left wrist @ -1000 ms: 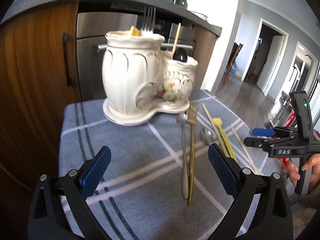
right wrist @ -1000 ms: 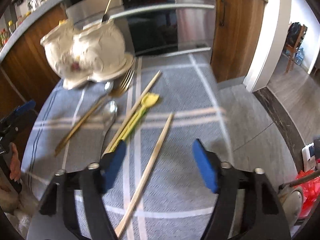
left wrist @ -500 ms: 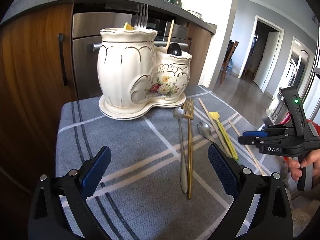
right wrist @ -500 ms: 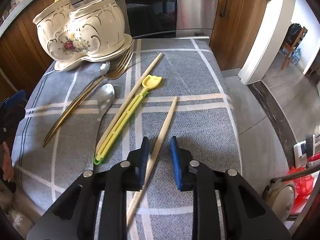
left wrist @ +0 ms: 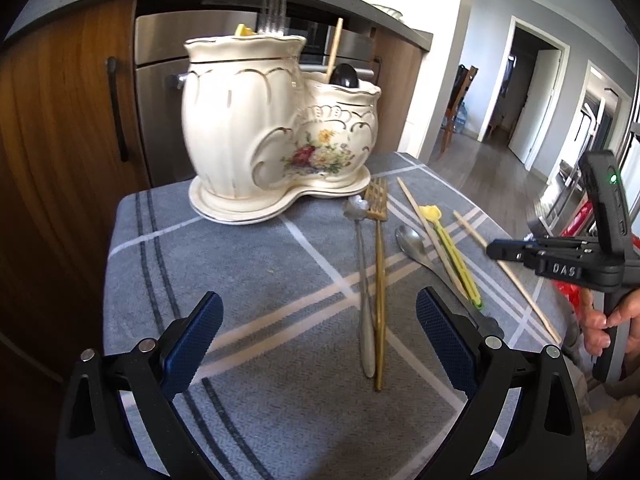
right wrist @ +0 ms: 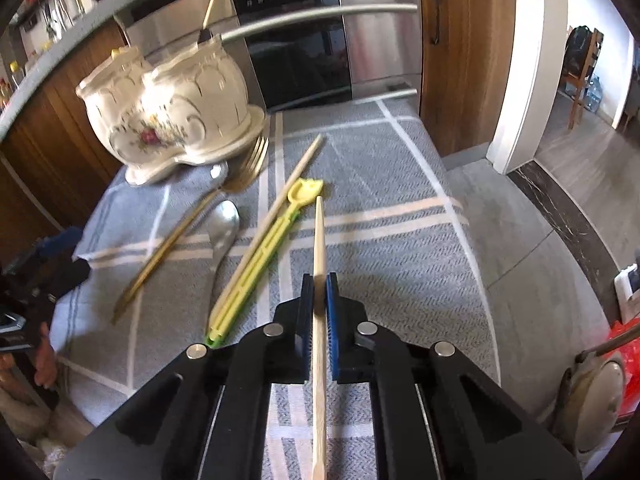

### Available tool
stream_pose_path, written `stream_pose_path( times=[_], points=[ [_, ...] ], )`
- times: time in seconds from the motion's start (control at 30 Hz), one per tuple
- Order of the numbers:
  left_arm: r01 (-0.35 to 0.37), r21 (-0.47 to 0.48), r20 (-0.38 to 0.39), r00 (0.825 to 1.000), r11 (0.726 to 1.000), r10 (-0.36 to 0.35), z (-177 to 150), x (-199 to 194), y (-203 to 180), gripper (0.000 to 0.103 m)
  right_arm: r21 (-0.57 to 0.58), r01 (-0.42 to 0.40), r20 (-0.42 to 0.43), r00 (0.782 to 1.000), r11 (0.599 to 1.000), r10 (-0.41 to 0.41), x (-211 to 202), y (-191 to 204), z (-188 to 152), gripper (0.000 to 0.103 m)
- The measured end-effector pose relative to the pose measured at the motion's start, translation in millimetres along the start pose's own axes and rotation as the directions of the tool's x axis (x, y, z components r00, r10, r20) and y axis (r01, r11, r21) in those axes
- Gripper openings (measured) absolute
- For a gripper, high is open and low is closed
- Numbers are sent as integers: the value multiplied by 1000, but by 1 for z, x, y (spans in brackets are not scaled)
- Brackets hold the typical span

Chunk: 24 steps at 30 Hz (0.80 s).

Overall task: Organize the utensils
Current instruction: 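Grasp a gold utensil with the left tool while the right tool grasps a wooden chopstick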

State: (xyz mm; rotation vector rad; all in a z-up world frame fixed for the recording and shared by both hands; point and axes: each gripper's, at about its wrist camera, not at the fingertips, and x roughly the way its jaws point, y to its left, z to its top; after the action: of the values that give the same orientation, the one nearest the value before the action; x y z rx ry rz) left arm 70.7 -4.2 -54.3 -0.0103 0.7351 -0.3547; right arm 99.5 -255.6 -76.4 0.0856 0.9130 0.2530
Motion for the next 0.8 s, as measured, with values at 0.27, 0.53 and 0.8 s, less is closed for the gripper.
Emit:
stream_pose_path(
  times=[0.27, 0.53, 0.8],
  points=[
    [28, 8, -28, 999, 1000, -28, 6, 12, -17, 96, -5, -48, 92, 995, 999, 48, -23, -3, 5, 6],
    [100, -14, -81, 992, 995, -101, 16, 26, -30, 74, 7, -87, 138, 987, 996, 85, -34, -11, 8, 6],
    [131, 40, -141, 982, 991, -124, 30, 56, -68, 56, 31, -105, 151, 984, 994, 99, -37, -25, 3, 6]
  ],
)
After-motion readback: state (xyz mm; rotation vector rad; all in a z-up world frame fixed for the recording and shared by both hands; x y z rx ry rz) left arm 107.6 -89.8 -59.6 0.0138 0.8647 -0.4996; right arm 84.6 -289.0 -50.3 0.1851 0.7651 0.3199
